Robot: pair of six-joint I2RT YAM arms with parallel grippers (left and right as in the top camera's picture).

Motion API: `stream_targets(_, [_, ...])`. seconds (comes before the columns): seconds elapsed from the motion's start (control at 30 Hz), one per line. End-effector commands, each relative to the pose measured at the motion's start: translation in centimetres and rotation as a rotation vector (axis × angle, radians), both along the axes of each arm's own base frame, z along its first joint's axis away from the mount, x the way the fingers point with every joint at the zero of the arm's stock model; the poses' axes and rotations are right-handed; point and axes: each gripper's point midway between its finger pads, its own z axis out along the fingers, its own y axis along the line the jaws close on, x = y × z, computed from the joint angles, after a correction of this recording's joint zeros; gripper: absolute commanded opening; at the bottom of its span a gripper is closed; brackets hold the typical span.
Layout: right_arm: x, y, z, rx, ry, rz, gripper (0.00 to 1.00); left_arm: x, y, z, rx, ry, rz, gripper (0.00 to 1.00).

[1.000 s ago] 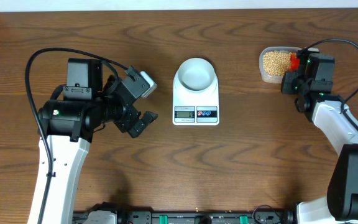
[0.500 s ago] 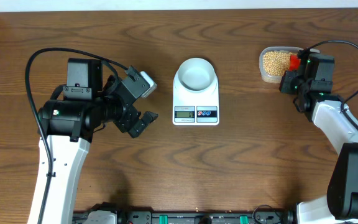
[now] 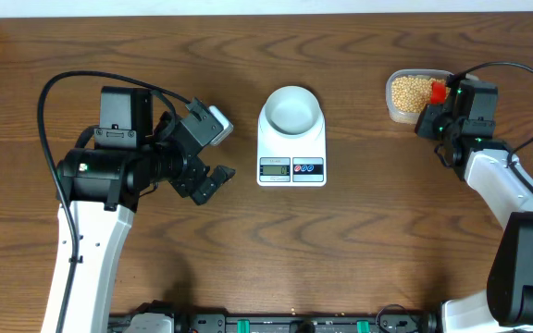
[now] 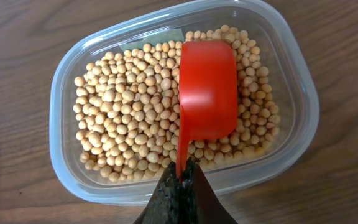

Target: Scoop item into bowl and weigh 50g on scale

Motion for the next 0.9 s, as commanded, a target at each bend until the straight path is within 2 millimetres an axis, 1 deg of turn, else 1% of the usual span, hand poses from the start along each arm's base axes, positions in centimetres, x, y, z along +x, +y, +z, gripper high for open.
stream_targets(0.0, [-0.3, 1.2, -0.9, 0.084, 0.038, 0.001, 0.01, 0.0, -0.1, 0.9, -0.012, -0.026, -0.011, 0.98])
stream_targets(0.4, [-0.3, 1.3, -1.0, 0.162, 0.044, -0.075, 0.01, 0.0, -0.1, 0.9, -0.012, -0.026, -0.012, 0.98])
stream_targets(0.53, [-0.4, 2.0, -0.9, 0.214, 0.048, -0.070, 0.01, 0.0, -0.1, 0.9, -0.012, -0.026, -0.011, 0.98])
stream_targets(0.63, [-0.4, 2.7, -0.8, 0.284, 0.054, -0.072, 0.01, 0.0, -0.1, 0.9, -0.012, -0.026, -0.012, 0.98])
stream_targets(0.87, [-0.4, 2.8, -0.7, 0.304, 0.057, -0.090, 0.01, 0.0, -0.1, 0.9, -0.013, -0.026, -0.011, 0.98])
